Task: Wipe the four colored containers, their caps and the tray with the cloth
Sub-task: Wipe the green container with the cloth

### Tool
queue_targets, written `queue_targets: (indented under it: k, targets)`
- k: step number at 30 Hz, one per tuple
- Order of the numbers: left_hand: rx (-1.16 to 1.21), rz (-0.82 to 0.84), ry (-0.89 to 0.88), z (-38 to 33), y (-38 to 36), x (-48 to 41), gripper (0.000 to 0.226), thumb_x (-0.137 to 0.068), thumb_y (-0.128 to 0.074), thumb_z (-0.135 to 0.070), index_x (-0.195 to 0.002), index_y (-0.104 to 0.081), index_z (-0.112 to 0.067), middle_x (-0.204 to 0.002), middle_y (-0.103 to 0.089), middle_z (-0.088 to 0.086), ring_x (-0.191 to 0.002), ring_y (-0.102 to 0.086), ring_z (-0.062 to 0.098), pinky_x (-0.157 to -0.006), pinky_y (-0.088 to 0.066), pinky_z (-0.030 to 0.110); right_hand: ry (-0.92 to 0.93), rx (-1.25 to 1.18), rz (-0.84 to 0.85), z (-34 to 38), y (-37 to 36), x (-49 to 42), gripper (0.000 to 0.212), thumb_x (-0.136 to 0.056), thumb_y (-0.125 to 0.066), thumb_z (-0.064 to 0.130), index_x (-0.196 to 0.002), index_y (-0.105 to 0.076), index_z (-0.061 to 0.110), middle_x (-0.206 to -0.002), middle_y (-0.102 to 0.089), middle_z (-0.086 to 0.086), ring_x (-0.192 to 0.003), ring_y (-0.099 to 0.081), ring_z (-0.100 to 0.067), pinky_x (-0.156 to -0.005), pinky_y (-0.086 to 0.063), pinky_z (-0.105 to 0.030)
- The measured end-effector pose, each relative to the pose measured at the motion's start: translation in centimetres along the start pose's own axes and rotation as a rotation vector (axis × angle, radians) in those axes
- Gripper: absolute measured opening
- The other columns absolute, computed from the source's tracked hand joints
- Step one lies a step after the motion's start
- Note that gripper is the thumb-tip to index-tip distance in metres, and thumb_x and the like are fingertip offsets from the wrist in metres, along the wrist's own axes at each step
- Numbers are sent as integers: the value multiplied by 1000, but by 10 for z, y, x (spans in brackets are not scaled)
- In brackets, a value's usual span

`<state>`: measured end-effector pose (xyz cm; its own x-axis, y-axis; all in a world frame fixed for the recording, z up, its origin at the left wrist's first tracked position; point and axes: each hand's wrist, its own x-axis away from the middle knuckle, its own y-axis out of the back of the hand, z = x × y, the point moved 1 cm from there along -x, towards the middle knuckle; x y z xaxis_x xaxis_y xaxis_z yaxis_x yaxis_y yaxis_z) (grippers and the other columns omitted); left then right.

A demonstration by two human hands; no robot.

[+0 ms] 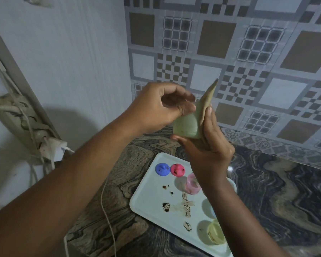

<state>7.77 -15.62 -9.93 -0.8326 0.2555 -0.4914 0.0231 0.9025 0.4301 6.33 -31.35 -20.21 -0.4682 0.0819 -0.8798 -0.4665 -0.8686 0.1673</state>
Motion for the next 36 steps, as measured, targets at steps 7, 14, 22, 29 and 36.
queue_targets:
  k: [7, 14, 22, 29, 36]
  targets:
    - [137, -8, 152, 3, 7, -1, 16, -78, -69, -35, -90, -73, -25, -95, -75, -3, -98, -71, 20, -86, -60, 47, -48, -99, -37, 5, 0, -5, 85, -85, -80, 43, -143, -43, -7, -138, -58, -33, -124, -64, -46, -97, -59, -53]
    - [76, 20, 59, -4, 2, -3, 12, -84, -73, -31, -95, -74, -27, -89, -75, -17, -88, -70, 3, -77, -57, 23, 0, -7, -33, 3, 2, -3, 80, -83, -83, 37, -137, -51, -12, -139, -55, -34, -130, -60, -37, -105, -55, -34]
    - [225, -5, 187, -3, 2, -6, 22, -74, -75, -36, -88, -74, -19, -90, -75, 2, -91, -73, 18, -82, -61, 44, -14, -18, -53, 9, 0, -8, 74, -90, -77, 35, -142, -43, -6, -142, -53, -35, -128, -61, -45, -101, -58, -43]
    - [146, 14, 162, -9, 2, -6, 44, -80, -64, -51, -108, -75, -19, -111, -75, -5, -106, -69, 6, -94, -55, 32, -2, 12, -42, 8, 1, -12, 73, -89, -78, 32, -141, -46, -9, -144, -51, -31, -132, -60, -33, -103, -57, -38]
    - [247, 54, 216, -6, 19, -15, 17, -78, -70, -22, -93, -74, -15, -96, -76, 6, -95, -73, 18, -77, -61, 33, 11, -79, -23, 1, 5, -20, 79, -85, -83, 29, -143, -43, -8, -144, -52, -31, -133, -58, -40, -103, -56, -53]
